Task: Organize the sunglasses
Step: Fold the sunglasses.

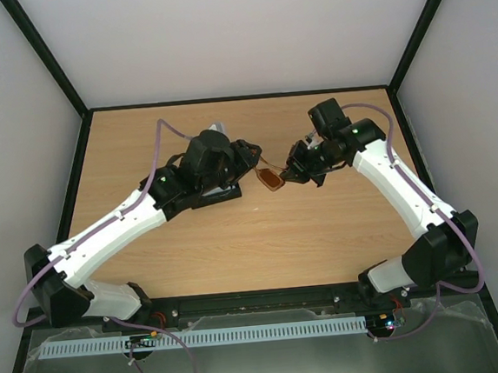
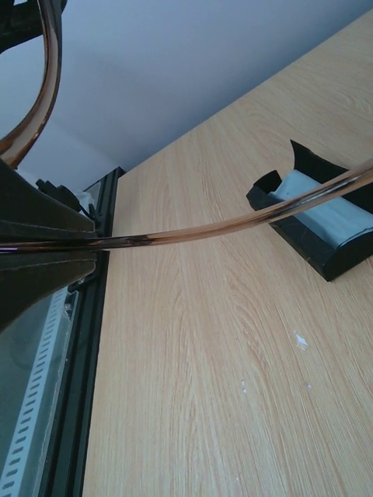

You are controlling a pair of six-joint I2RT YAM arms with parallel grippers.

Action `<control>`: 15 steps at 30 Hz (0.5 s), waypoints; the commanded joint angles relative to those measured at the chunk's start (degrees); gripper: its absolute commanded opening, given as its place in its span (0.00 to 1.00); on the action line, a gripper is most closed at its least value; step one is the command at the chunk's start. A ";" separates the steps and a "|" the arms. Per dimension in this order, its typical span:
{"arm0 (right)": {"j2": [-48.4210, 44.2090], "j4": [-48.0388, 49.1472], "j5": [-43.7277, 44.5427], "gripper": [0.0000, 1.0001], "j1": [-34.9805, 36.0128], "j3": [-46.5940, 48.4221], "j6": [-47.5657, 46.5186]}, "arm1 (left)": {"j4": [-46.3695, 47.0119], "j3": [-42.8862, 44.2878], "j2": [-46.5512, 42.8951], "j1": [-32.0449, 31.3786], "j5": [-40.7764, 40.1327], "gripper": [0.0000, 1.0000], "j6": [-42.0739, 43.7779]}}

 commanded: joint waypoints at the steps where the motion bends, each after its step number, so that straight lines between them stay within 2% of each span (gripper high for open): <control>1: 0.44 -2.87 -0.75 0.01 -0.02 2.12 -0.54 | -1.63 1.95 1.20 -0.29 0.25 0.45 0.53; 6: 0.69 -3.08 -0.82 0.02 -0.02 2.85 -0.68 | -2.41 2.30 1.42 -0.25 0.23 0.44 0.75; 9: 0.83 -4.09 -0.62 0.14 -0.07 4.16 -1.41 | -2.94 2.58 1.22 -0.17 -0.03 0.43 1.05; 15: -0.18 -10.00 2.06 0.23 -0.03 8.24 -5.27 | -4.79 4.13 1.03 1.08 1.69 0.42 2.83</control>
